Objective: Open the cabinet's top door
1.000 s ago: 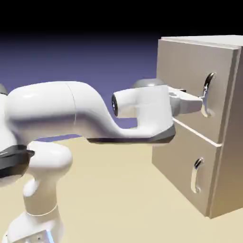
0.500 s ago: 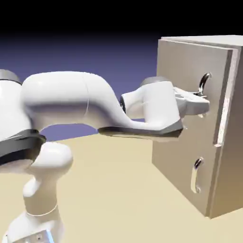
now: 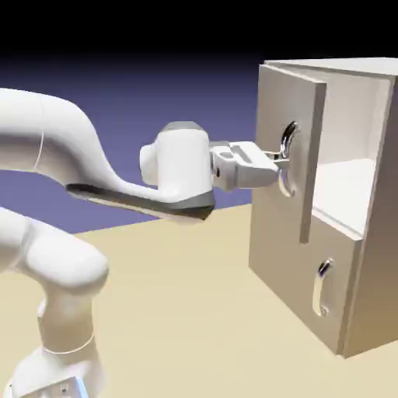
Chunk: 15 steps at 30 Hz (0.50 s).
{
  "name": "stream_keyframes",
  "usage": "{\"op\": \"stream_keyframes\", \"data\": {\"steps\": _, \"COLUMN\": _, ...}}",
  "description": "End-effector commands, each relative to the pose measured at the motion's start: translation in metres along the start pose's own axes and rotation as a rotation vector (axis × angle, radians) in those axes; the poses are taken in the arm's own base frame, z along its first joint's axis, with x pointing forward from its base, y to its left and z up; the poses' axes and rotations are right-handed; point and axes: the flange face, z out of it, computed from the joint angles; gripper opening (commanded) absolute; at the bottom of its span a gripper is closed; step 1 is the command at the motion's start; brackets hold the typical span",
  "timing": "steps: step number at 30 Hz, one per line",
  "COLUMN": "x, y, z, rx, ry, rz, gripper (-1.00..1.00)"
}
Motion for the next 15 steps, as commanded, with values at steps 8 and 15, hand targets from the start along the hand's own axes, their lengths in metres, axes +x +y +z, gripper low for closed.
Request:
{"op": "stream_keyframes", "data": {"steps": 8, "x": -0.012, "y": -0.012, "z": -0.039, "rx": -0.076, "ry": 0.073, "rz": 0.002, "gripper": -1.00}}
{"op": "stream_keyframes", "data": {"steps": 15, "x": -0.023, "y": -0.023, "z": -0.065, "rx": -0.128, "ry": 0.126, "rz": 0.002, "gripper": -1.00}}
